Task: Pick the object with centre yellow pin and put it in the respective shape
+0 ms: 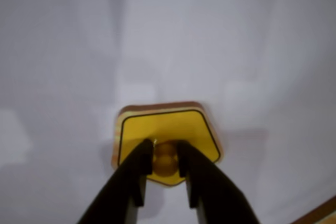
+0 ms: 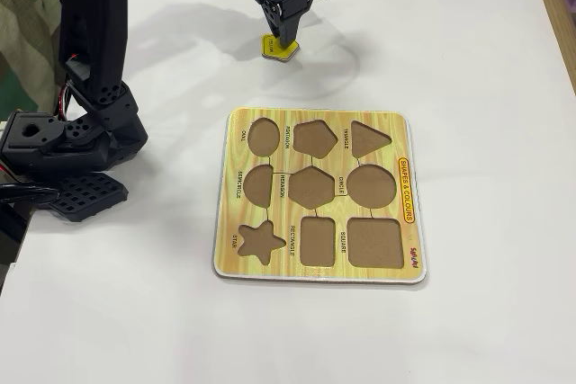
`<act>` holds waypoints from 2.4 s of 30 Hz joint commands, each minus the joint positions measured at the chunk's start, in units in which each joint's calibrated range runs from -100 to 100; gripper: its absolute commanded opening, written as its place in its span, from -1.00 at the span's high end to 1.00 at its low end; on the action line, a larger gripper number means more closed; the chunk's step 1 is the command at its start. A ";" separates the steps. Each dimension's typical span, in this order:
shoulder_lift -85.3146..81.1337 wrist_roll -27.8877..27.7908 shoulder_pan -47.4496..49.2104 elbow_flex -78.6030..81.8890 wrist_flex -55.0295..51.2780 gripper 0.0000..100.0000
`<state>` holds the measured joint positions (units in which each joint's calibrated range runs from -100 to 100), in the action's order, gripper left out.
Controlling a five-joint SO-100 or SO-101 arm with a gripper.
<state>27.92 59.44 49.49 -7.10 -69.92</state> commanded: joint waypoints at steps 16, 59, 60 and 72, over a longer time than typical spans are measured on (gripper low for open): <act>-13.28 -0.29 -17.06 0.27 -0.35 0.97; -22.57 -15.40 -41.18 18.79 -0.26 0.97; -22.57 -15.40 -41.18 18.79 -0.26 0.97; -21.56 -14.72 -40.70 18.79 0.61 0.97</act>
<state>8.76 44.20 8.79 11.96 -69.92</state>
